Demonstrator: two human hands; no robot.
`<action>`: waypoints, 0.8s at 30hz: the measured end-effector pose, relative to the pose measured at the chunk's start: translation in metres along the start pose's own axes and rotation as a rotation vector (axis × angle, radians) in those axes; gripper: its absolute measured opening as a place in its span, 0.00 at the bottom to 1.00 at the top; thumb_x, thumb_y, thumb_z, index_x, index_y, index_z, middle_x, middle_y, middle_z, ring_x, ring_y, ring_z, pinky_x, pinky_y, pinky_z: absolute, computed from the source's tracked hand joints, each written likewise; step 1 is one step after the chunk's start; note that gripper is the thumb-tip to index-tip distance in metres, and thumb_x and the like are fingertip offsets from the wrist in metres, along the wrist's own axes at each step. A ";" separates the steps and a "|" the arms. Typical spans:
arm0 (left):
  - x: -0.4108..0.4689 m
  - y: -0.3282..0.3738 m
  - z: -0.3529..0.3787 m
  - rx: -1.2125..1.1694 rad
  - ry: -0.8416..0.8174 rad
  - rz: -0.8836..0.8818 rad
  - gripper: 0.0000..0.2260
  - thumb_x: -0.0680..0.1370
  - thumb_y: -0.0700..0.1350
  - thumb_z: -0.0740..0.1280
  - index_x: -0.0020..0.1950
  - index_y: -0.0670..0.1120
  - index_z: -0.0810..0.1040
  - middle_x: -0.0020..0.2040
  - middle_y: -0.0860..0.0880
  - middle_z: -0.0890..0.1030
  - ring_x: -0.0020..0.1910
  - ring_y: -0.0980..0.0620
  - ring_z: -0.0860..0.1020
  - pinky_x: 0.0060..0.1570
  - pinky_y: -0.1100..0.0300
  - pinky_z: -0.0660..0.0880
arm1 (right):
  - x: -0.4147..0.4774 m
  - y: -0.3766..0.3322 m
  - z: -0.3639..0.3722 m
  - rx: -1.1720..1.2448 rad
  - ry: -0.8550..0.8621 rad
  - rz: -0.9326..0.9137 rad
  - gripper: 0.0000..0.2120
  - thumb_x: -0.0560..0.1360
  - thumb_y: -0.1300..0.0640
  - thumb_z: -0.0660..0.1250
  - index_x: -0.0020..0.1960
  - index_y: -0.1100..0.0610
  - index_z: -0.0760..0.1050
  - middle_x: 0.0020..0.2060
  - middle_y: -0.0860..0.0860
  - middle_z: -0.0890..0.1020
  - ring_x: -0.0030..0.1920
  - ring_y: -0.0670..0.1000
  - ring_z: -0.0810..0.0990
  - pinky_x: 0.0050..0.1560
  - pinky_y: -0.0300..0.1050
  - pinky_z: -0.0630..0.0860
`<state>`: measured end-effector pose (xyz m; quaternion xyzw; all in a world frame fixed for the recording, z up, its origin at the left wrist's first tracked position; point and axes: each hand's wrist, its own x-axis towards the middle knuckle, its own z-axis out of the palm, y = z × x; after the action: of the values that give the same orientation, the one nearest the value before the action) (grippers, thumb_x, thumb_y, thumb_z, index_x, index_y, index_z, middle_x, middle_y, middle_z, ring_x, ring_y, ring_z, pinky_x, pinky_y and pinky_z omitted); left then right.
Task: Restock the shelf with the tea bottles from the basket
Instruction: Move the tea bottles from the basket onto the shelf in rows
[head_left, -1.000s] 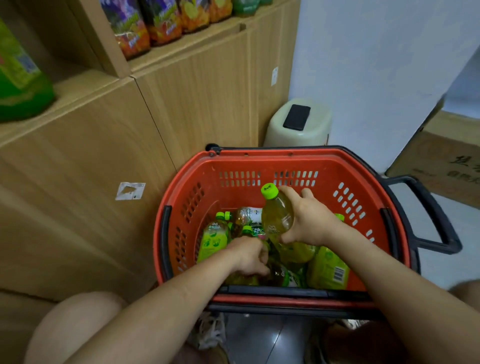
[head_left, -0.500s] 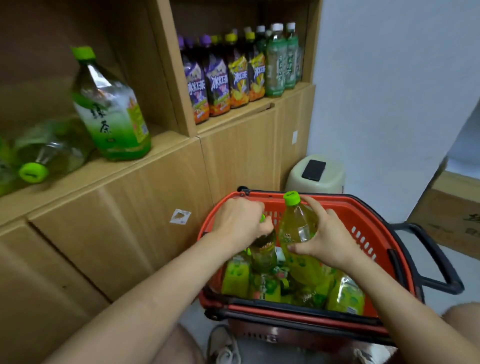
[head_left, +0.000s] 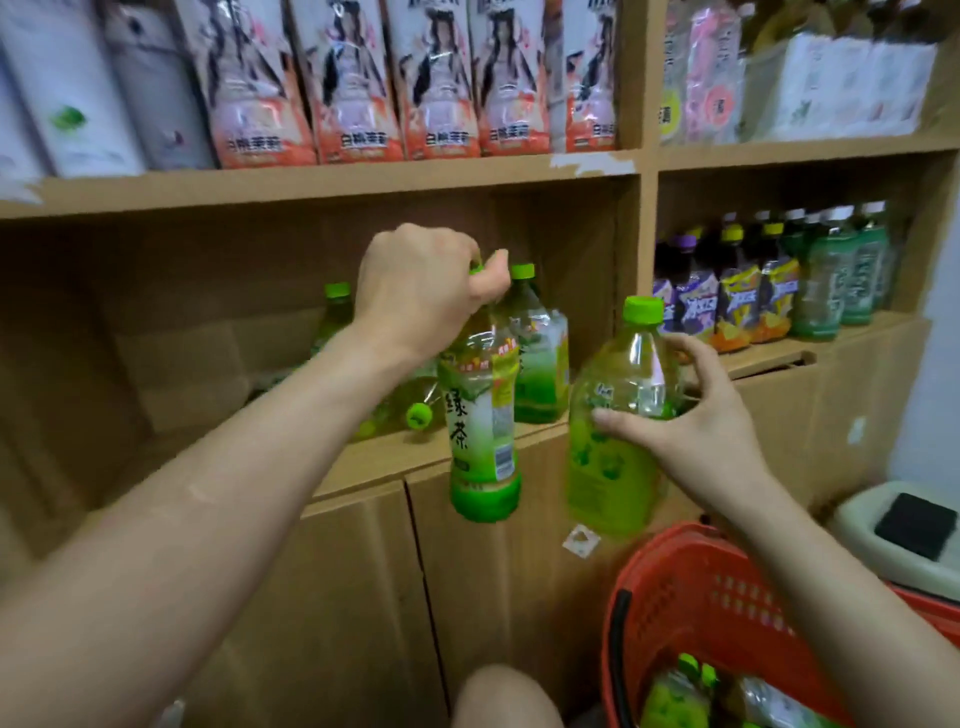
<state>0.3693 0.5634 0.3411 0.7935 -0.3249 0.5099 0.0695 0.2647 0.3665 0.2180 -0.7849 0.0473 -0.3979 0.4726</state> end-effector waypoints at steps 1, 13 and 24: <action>0.002 -0.013 0.000 0.034 -0.009 -0.017 0.25 0.74 0.59 0.52 0.35 0.43 0.79 0.28 0.43 0.77 0.33 0.39 0.77 0.31 0.55 0.65 | 0.008 -0.009 0.014 0.035 -0.012 -0.018 0.39 0.55 0.50 0.82 0.61 0.44 0.67 0.51 0.41 0.78 0.50 0.41 0.78 0.54 0.43 0.75; -0.015 -0.095 0.055 0.009 -0.138 -0.338 0.20 0.79 0.61 0.56 0.49 0.46 0.79 0.44 0.45 0.81 0.47 0.41 0.78 0.37 0.54 0.69 | 0.045 -0.024 0.146 -0.040 -0.073 -0.055 0.43 0.59 0.43 0.79 0.69 0.46 0.64 0.62 0.47 0.75 0.59 0.45 0.71 0.57 0.39 0.68; -0.120 -0.073 0.080 -0.812 -0.384 -0.848 0.44 0.66 0.50 0.78 0.74 0.52 0.54 0.65 0.51 0.72 0.61 0.50 0.73 0.59 0.60 0.67 | 0.044 -0.021 0.178 -0.540 -0.082 -0.054 0.45 0.71 0.35 0.64 0.76 0.52 0.44 0.72 0.59 0.57 0.70 0.61 0.61 0.61 0.56 0.70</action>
<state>0.4414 0.6384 0.2172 0.8413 -0.1561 0.1214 0.5031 0.4073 0.4833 0.2182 -0.8990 0.1115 -0.3513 0.2368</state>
